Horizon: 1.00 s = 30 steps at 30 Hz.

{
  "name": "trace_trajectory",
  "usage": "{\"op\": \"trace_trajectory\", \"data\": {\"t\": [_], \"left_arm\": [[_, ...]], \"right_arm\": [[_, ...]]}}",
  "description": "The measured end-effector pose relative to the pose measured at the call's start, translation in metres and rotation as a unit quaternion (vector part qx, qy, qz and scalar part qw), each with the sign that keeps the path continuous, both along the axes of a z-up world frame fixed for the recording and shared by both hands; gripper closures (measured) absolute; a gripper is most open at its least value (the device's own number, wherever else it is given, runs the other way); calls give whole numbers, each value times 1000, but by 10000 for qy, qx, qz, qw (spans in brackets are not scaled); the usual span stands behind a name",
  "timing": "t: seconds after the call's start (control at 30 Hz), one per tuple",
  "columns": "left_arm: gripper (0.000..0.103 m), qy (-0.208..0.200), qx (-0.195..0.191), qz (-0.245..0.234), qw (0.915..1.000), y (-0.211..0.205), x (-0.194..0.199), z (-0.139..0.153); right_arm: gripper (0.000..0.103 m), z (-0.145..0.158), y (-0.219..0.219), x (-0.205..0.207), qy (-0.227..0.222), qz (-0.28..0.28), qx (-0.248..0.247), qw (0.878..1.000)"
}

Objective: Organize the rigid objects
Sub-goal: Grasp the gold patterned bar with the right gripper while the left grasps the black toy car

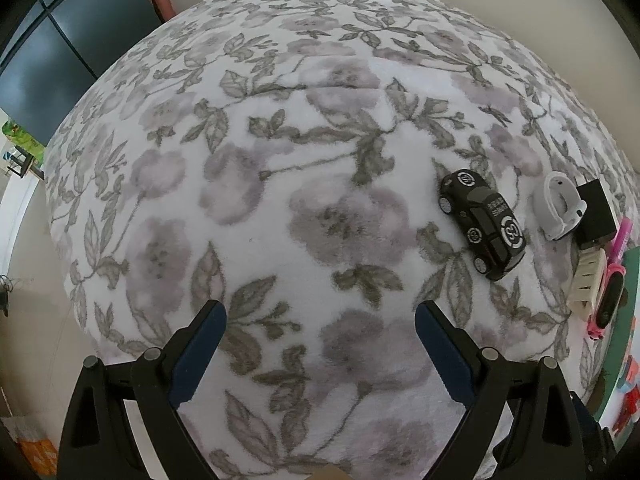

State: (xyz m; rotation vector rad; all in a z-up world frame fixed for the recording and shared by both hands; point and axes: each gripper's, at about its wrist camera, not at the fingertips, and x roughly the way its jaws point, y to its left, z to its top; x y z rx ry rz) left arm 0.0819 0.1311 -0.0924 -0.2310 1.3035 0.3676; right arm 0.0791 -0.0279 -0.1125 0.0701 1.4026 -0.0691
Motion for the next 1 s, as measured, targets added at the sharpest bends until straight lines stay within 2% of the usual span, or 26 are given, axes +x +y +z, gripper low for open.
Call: {"op": "trace_trajectory", "data": {"t": [0.33,0.5,0.67,0.8,1.0], "left_arm": [[7,25,-58,-122,9999,-13,2,1],[7,-9,-163,-98,9998,-11,6,4],[7,-301,-536,40,9981,-6,28,14],[7,-437,-728,-78,9964,-12,48,19],[7,-476,-626,-240,9966,-30,75,14]], "right_arm": [[18,9,-21,5,-122,109,188,9997],[18,10,-31,8,-155,165,71,9997],[18,11,-52,15,-143,43,111,9998],[18,10,-72,23,-148,-46,184,9997],[18,9,-88,34,-179,-63,161,9997]]}}
